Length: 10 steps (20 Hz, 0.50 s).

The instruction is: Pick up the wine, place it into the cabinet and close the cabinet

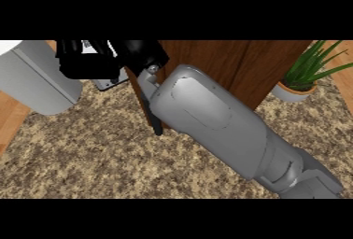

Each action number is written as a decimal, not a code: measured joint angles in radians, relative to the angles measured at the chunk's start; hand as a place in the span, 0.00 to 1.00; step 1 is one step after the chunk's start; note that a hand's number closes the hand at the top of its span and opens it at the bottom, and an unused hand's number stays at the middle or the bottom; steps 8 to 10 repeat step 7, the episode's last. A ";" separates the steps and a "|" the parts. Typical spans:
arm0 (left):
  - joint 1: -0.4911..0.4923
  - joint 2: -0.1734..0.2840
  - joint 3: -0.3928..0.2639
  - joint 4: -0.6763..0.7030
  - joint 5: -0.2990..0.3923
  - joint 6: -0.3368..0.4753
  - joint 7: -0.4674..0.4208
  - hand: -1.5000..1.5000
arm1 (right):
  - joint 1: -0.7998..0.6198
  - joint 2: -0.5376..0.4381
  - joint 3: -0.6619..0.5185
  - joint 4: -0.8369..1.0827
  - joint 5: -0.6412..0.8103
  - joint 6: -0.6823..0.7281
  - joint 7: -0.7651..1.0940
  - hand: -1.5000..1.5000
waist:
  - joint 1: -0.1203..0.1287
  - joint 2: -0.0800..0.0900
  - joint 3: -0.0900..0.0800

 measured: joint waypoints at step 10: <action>-0.013 0.006 0.006 -0.018 0.011 0.028 0.020 1.00 | 0.019 -0.012 0.016 0.012 0.031 0.027 -0.096 1.00 | 0.004 -0.005 -0.010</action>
